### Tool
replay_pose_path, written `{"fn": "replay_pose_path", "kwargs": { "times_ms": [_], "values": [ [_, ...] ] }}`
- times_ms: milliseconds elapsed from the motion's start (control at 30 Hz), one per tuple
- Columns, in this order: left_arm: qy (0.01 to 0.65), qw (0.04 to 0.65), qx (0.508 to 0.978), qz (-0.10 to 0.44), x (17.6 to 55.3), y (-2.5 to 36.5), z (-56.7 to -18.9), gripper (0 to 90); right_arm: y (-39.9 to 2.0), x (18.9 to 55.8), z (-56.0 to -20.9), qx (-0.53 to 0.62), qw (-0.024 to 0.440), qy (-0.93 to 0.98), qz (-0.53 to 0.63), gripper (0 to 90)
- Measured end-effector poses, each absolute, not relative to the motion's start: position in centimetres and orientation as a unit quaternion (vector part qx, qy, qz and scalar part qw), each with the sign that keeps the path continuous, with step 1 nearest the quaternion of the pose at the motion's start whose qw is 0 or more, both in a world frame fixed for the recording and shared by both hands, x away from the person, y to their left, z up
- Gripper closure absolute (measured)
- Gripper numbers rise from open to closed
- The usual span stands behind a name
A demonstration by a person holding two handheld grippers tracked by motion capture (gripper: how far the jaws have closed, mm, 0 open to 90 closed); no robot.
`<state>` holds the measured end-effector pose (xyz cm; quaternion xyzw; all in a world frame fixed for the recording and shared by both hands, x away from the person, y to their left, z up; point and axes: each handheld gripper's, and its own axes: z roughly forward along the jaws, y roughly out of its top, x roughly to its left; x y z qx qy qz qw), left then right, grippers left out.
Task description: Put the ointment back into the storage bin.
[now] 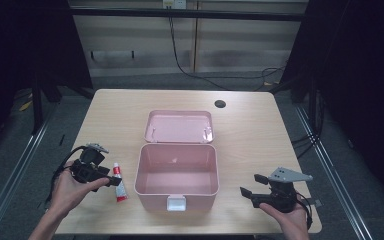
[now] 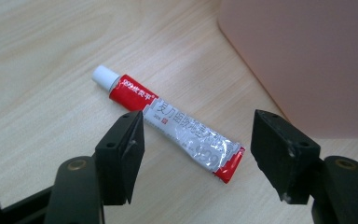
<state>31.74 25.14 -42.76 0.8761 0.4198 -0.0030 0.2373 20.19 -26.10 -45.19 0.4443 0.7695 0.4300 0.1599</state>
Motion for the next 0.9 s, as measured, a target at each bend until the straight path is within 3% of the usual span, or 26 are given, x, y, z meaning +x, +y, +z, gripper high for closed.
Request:
{"fn": "replay_pose_path", "kwargs": {
  "times_ms": [367, 467, 900],
  "values": [
    [0.436, 0.2, 0.877, -0.028, 33.3, 24.5, -43.4, 37.7, -26.1, 20.3, -45.3, 0.446, 0.156, 0.771, 0.427, 27.8],
    [0.448, 0.185, 0.875, -0.008, 33.5, 24.4, -43.7, 38.1, -26.1, 20.3, -45.3, 0.446, 0.156, 0.772, 0.426, 27.7],
    [0.467, 0.154, 0.871, -0.022, 34.7, 23.2, -45.0, 40.1, -26.1, 20.3, -45.4, 0.446, 0.155, 0.773, 0.423, 27.7]
  ]
}}
